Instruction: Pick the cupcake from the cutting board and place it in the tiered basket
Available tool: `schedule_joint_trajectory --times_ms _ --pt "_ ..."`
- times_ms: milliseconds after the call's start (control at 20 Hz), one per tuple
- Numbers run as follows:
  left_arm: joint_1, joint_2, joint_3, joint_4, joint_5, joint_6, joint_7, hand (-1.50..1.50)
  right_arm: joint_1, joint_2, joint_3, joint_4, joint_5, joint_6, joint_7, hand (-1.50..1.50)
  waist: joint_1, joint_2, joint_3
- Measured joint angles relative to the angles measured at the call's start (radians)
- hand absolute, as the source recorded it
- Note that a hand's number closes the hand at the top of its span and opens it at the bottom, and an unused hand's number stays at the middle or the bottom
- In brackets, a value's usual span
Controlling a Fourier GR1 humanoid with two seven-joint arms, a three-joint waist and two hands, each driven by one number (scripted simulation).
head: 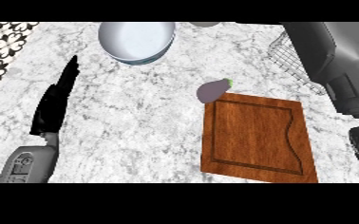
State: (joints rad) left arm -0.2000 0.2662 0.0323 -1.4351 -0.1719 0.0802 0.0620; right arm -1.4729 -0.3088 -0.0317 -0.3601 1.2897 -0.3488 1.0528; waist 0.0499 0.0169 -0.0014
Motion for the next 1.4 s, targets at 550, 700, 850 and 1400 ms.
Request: schedule_joint_trajectory --times_ms 550,700,850,1400 --pt "0.041 -0.008 0.007 -0.015 -0.002 0.000 -0.014 0.00 0.014 -0.115 0.041 0.155 0.100 0.086 -0.010 1.50 -0.013 -0.005 0.001" --pt "0.015 -0.001 0.018 -0.016 0.001 -0.005 0.011 0.00 0.028 -0.133 0.027 0.158 0.087 0.104 -0.045 1.50 -0.020 -0.007 0.001" --pt "0.026 -0.004 0.025 -0.009 0.000 -0.003 -0.006 0.00 0.054 -0.156 0.001 0.145 0.057 0.112 -0.091 1.50 -0.026 -0.009 0.001" --pt "0.034 0.001 0.034 -0.031 0.000 -0.019 0.004 0.00 0.189 -0.178 -0.170 0.110 -0.125 0.026 -0.205 -1.50 -0.029 -0.009 0.002"
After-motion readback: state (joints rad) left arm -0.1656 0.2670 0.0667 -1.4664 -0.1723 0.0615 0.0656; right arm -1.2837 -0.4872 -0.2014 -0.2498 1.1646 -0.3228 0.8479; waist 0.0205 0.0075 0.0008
